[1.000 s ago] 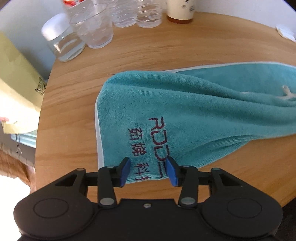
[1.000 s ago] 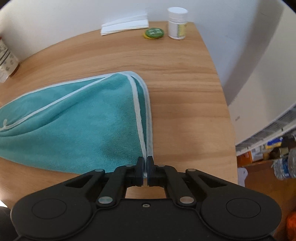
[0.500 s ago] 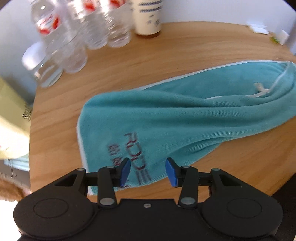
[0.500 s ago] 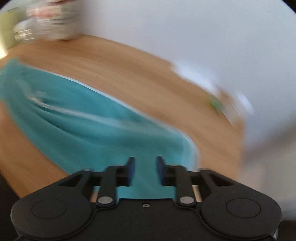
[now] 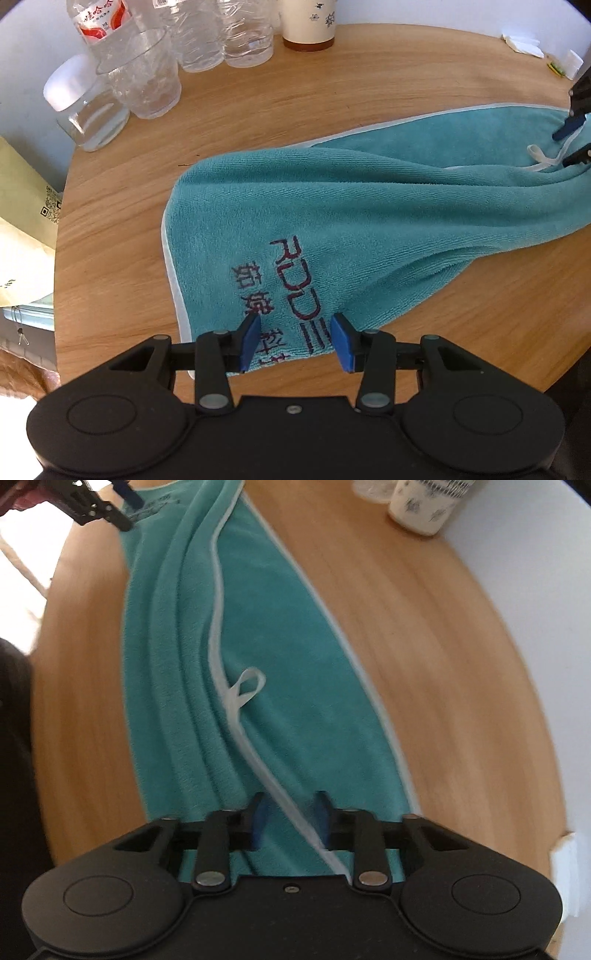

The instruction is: Fold towel

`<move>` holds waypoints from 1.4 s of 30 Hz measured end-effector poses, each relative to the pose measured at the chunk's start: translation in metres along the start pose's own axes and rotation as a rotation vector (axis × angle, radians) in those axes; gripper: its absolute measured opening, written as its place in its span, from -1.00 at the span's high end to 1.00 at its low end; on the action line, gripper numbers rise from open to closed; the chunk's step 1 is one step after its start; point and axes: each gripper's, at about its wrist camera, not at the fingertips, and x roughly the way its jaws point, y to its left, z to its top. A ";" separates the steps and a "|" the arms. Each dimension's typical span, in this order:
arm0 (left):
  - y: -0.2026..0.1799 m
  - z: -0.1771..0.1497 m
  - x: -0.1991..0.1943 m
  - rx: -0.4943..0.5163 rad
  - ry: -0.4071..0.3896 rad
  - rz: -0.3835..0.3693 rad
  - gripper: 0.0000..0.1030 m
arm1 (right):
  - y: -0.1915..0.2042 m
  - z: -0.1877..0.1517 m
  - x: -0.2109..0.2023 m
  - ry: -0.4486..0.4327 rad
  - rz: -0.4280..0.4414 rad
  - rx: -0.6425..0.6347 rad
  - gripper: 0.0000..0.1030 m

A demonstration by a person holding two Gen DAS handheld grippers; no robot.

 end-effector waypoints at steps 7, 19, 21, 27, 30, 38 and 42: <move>0.006 0.003 0.003 0.031 0.014 -0.041 0.15 | -0.022 0.003 -0.021 -0.064 -0.022 0.143 0.90; 0.001 0.006 0.005 0.175 0.045 -0.051 0.15 | -0.042 0.010 -0.017 -0.089 -0.186 0.216 0.91; -0.001 0.007 0.004 0.204 0.049 -0.048 0.15 | -0.035 0.013 -0.018 -0.100 -0.209 0.195 0.89; -0.008 0.007 -0.007 0.248 0.027 -0.046 0.16 | 0.006 0.012 -0.068 -0.222 -0.176 0.170 0.44; -0.017 0.006 -0.021 0.264 -0.028 -0.079 0.16 | 0.027 0.012 -0.092 -0.283 -0.159 0.157 0.44; -0.033 0.006 -0.019 0.300 -0.070 -0.105 0.16 | 0.098 0.072 -0.059 -0.373 0.028 0.110 0.46; -0.033 0.005 -0.009 0.322 -0.049 -0.094 0.16 | 0.115 0.105 -0.033 -0.345 0.051 0.101 0.45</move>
